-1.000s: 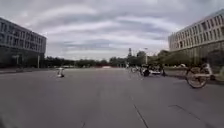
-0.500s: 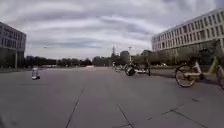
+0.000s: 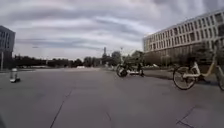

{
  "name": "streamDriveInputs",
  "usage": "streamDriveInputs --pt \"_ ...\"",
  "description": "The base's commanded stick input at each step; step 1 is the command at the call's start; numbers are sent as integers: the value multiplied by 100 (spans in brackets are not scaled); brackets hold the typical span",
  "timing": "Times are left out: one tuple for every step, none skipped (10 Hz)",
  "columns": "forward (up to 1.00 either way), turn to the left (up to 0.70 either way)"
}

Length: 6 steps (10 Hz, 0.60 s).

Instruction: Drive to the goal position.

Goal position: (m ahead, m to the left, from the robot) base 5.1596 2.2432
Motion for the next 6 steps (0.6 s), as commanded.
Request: streamDriveInputs --pt "85 0" --pt "85 0" --pt "85 0" --pt "85 0" --pt "85 0" --pt "85 0"
